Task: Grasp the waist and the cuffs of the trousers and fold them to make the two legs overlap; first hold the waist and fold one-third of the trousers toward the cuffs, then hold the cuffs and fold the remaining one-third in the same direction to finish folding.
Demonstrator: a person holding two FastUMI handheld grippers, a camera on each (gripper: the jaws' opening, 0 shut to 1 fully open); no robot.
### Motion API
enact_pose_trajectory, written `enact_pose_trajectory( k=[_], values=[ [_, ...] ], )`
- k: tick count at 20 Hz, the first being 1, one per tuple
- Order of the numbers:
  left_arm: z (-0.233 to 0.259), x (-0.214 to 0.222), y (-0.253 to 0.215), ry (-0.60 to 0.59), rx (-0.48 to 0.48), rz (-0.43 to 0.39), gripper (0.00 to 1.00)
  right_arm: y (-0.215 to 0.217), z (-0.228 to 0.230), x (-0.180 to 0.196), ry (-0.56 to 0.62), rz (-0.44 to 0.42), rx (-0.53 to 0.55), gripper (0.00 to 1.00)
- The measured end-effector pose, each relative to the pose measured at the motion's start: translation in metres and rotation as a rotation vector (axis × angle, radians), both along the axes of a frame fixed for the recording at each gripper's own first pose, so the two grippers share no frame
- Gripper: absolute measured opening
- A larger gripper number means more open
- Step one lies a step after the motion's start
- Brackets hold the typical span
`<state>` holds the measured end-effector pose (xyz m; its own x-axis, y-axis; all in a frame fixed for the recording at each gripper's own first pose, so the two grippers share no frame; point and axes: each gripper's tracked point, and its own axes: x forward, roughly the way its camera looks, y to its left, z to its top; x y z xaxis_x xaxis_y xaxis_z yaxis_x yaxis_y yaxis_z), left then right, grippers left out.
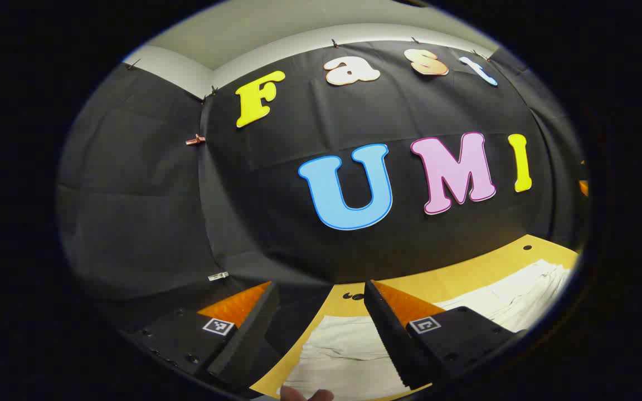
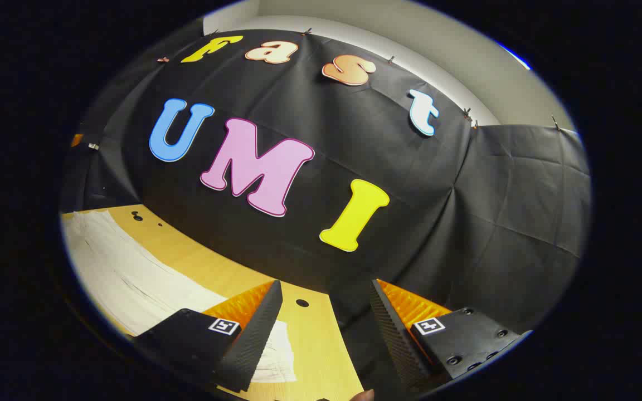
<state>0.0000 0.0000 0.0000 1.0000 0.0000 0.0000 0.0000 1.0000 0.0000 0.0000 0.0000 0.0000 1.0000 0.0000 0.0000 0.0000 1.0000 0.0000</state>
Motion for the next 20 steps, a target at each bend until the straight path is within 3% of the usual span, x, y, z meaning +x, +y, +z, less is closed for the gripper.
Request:
enact_pose_trajectory(
  k=[5,15,17,20],
  values=[
    [-0.013,0.007,0.001,0.002,0.032,-0.037,0.98,0.029,0.004,0.002,0.004,0.036,-0.065,0.97],
    [-0.033,-0.001,-0.006,0.011,0.122,-0.109,0.97,0.048,0.003,0.005,0.023,0.063,-0.089,0.97],
    [-0.047,-0.004,-0.011,0.021,0.183,-0.145,0.97,0.051,-0.006,0.004,0.032,0.088,-0.145,0.97],
    [-0.087,-0.012,-0.005,0.048,0.381,-0.230,0.97,0.051,-0.041,0.008,0.081,0.153,-0.299,0.97]
  ],
)
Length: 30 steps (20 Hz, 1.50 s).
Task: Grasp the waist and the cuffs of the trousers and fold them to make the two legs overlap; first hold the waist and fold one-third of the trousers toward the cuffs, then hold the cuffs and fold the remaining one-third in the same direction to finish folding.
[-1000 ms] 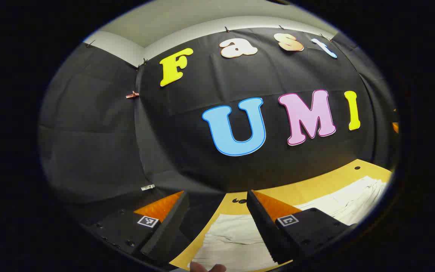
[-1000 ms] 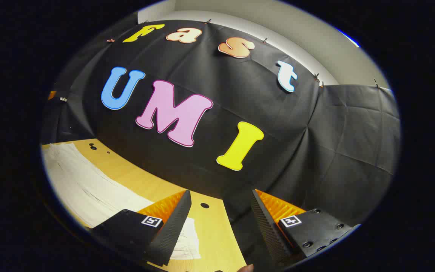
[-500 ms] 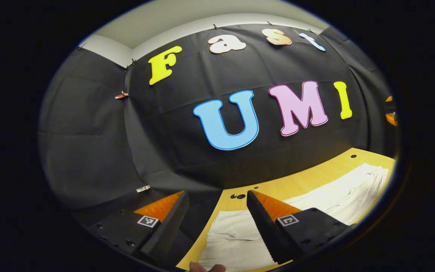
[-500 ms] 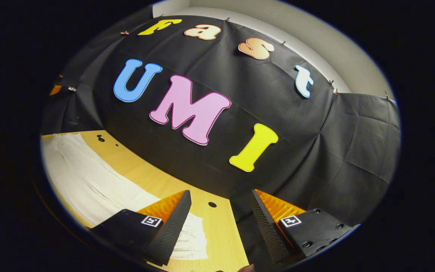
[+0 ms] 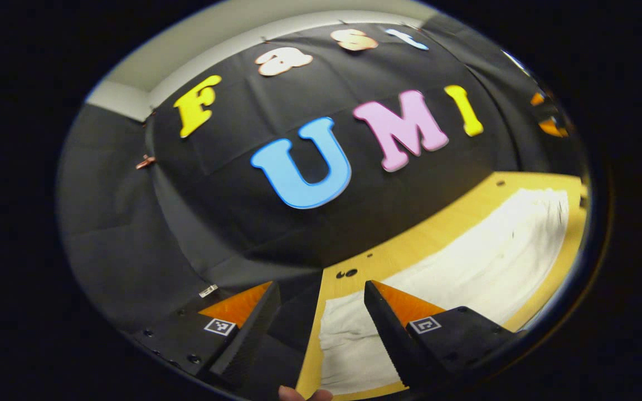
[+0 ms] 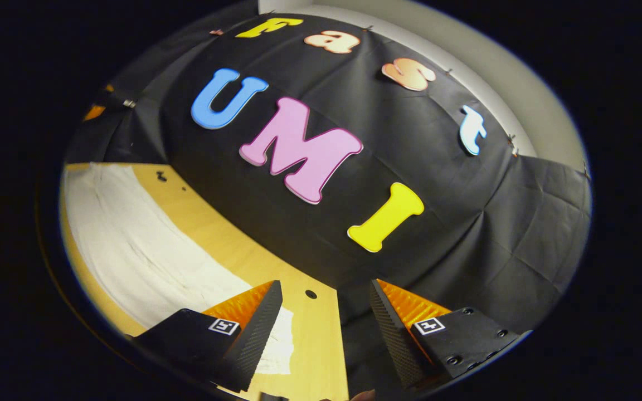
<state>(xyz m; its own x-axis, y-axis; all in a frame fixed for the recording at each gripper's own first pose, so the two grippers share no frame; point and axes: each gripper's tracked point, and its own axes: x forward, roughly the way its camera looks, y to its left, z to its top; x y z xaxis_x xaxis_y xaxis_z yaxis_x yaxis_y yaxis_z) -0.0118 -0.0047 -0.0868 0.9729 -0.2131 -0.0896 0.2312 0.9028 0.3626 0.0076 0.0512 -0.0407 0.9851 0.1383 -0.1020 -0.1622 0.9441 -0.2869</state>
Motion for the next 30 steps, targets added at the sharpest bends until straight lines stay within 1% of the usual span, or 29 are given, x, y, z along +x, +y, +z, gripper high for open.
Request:
enact_pose_trajectory(
  k=[3,4,6,8,11,14,16,18,21,22,23,25,26,29,30],
  values=[
    [-0.074,-0.010,0.002,0.106,0.210,-0.139,0.97,-0.001,-0.051,-0.006,0.080,0.069,-0.113,0.97],
    [-0.101,-0.017,0.009,0.146,0.274,-0.178,0.97,0.003,-0.071,-0.015,0.102,0.094,-0.146,0.97],
    [-0.148,-0.029,0.019,0.221,0.381,-0.260,0.97,0.007,-0.110,-0.027,0.140,0.152,-0.235,0.97],
    [-0.186,-0.040,0.028,0.276,0.490,-0.339,0.97,0.007,-0.145,-0.026,0.184,0.213,-0.316,0.97],
    [-0.238,-0.045,0.039,0.351,0.610,-0.428,0.96,0.005,-0.190,-0.029,0.243,0.286,-0.389,0.97],
    [-0.268,-0.042,0.050,0.404,0.692,-0.488,0.96,0.001,-0.223,-0.033,0.281,0.347,-0.459,0.97],
    [-0.279,-0.037,0.058,0.415,0.751,-0.502,0.96,-0.002,-0.244,-0.030,0.302,0.371,-0.491,0.97],
    [-0.282,-0.028,0.058,0.396,0.788,-0.520,0.96,-0.003,-0.258,-0.026,0.315,0.376,-0.507,0.97],
    [-0.285,-0.015,0.056,0.354,0.905,-0.547,0.96,-0.002,-0.274,-0.020,0.313,0.392,-0.544,0.97],
    [-0.286,-0.007,0.056,0.327,0.946,-0.548,0.92,-0.003,-0.280,-0.018,0.314,0.402,-0.562,0.97],
    [-0.286,-0.002,0.053,0.309,0.976,-0.555,0.91,-0.003,-0.284,-0.017,0.313,0.418,-0.582,0.97],
    [-0.288,0.004,0.049,0.306,0.989,-0.581,0.89,-0.001,-0.290,-0.013,0.296,0.462,-0.621,0.97],
    [-0.289,0.008,0.050,0.313,0.996,-0.583,0.88,0.002,-0.293,-0.011,0.287,0.488,-0.638,0.97],
    [-0.289,0.015,0.046,0.324,1.015,-0.597,0.87,0.015,-0.303,-0.004,0.265,0.570,-0.683,0.97],
    [-0.288,0.018,0.044,0.326,1.020,-0.598,0.84,0.017,-0.305,-0.001,0.256,0.587,-0.696,0.97]
  ],
)
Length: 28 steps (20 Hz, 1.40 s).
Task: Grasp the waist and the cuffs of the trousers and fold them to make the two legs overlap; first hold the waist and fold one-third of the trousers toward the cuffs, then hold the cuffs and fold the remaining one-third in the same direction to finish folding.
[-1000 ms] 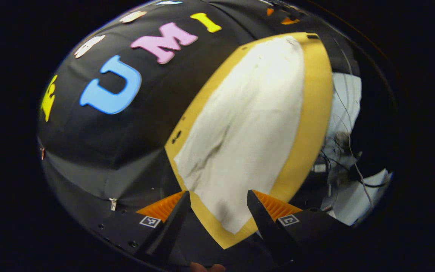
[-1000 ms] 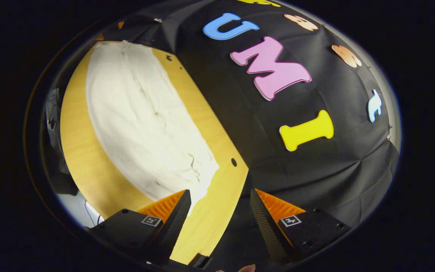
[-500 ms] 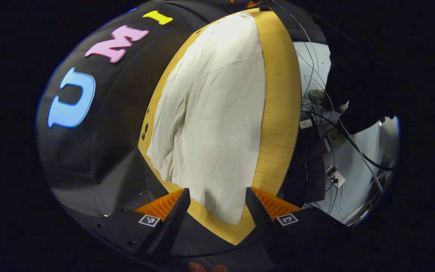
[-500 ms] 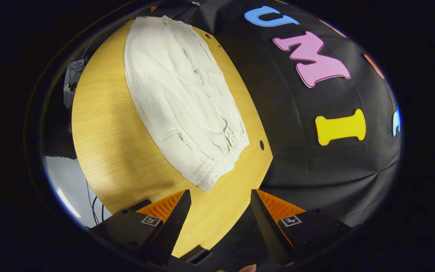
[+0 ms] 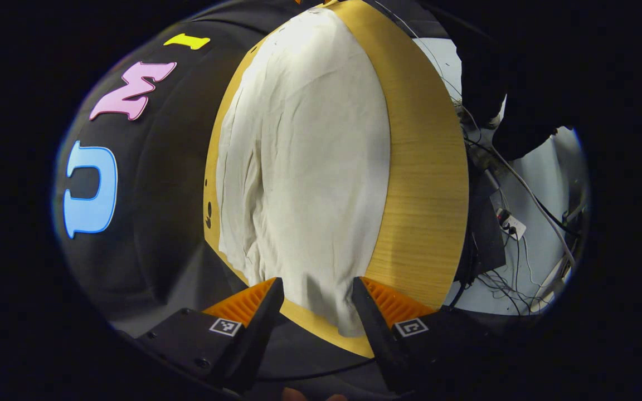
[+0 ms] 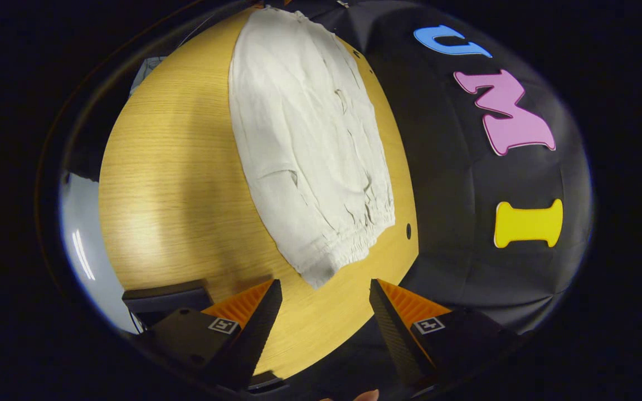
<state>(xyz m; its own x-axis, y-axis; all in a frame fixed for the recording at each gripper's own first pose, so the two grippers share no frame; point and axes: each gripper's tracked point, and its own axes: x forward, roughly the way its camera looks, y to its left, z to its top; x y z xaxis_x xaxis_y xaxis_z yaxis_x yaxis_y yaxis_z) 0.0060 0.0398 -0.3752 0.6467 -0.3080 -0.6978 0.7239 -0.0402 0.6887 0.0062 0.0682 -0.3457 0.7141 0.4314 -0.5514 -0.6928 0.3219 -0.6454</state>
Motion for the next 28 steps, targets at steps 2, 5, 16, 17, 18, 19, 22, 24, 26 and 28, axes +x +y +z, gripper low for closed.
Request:
enact_pose_trajectory(
  k=[2,5,16,17,18,19,22,24,26,28],
  values=[
    [-0.003,0.005,-0.003,0.009,0.011,-0.004,0.81,0.006,-0.010,0.008,-0.002,0.038,-0.031,0.97],
    [-0.006,0.010,-0.008,-0.004,0.021,-0.013,0.66,0.023,-0.003,0.031,-0.082,0.135,-0.082,0.96],
    [-0.017,0.011,-0.015,0.197,-0.045,0.183,0.06,0.049,-0.024,0.034,0.151,0.109,-0.053,0.10],
    [-0.016,0.010,-0.016,0.211,-0.053,0.198,0.06,0.049,-0.024,0.030,0.176,0.111,-0.046,0.10],
    [-0.016,0.009,-0.015,0.214,-0.053,0.201,0.05,0.049,-0.023,0.028,0.186,0.119,-0.051,0.11],
    [-0.012,0.007,-0.015,0.210,-0.053,0.196,0.05,0.047,-0.022,0.023,0.197,0.129,-0.057,0.10],
    [0.001,-0.006,-0.008,0.225,-0.094,0.235,0.05,0.048,-0.012,0.012,0.250,0.124,-0.027,0.11],
    [0.011,-0.016,-0.003,0.247,-0.106,0.253,0.05,0.048,-0.002,0.007,0.281,0.108,0.008,0.11],
    [0.020,-0.029,0.006,0.260,-0.105,0.254,0.10,0.045,0.008,0.003,0.301,0.100,0.032,0.10],
    [0.028,-0.046,0.013,0.276,-0.126,0.275,0.05,0.040,0.020,0.004,0.315,0.088,0.056,0.10]
  ],
)
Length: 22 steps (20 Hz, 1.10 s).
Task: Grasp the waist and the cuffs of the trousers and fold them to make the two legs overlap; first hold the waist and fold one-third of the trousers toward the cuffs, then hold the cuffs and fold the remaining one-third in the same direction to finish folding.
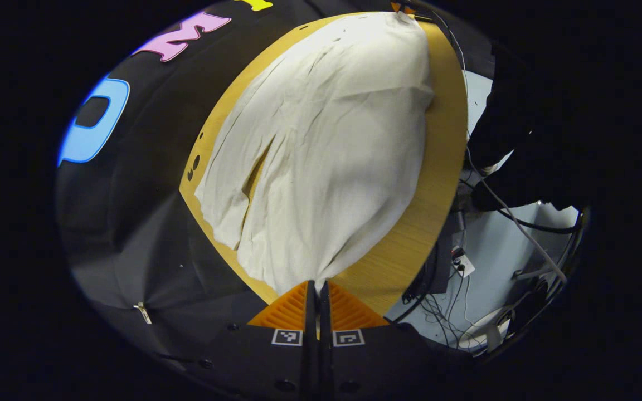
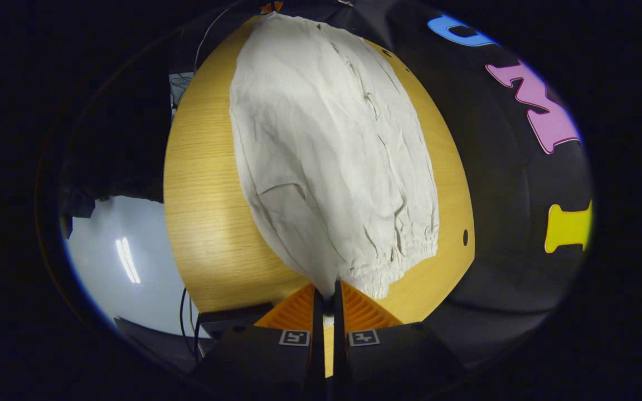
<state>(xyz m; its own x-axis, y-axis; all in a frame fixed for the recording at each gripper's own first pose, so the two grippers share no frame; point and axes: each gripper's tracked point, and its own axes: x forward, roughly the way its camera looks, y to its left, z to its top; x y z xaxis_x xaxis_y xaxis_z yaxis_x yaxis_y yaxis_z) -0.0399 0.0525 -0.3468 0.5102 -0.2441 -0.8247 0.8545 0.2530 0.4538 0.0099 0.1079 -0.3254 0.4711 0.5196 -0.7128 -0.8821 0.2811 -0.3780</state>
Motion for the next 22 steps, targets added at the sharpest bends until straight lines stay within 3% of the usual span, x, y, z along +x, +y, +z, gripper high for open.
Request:
enact_pose_trajectory(
  k=[4,9,12,15,22],
  values=[
    [0.020,0.020,-0.003,-0.037,-0.037,0.070,0.05,-0.006,0.026,0.028,0.028,-0.127,0.089,0.10],
    [0.072,0.106,-0.019,-0.145,-0.178,0.251,0.05,-0.026,0.081,0.083,0.064,-0.387,0.303,0.11],
    [0.098,0.159,-0.036,-0.209,-0.213,0.309,0.05,-0.033,0.101,0.135,0.093,-0.513,0.417,0.11],
    [0.116,0.221,-0.051,-0.260,-0.221,0.326,0.05,-0.042,0.105,0.183,0.074,-0.558,0.395,0.10],
    [0.090,0.316,-0.079,-0.250,-0.135,0.271,0.05,-0.006,0.028,0.240,0.209,-0.532,0.262,0.10]
  ],
)
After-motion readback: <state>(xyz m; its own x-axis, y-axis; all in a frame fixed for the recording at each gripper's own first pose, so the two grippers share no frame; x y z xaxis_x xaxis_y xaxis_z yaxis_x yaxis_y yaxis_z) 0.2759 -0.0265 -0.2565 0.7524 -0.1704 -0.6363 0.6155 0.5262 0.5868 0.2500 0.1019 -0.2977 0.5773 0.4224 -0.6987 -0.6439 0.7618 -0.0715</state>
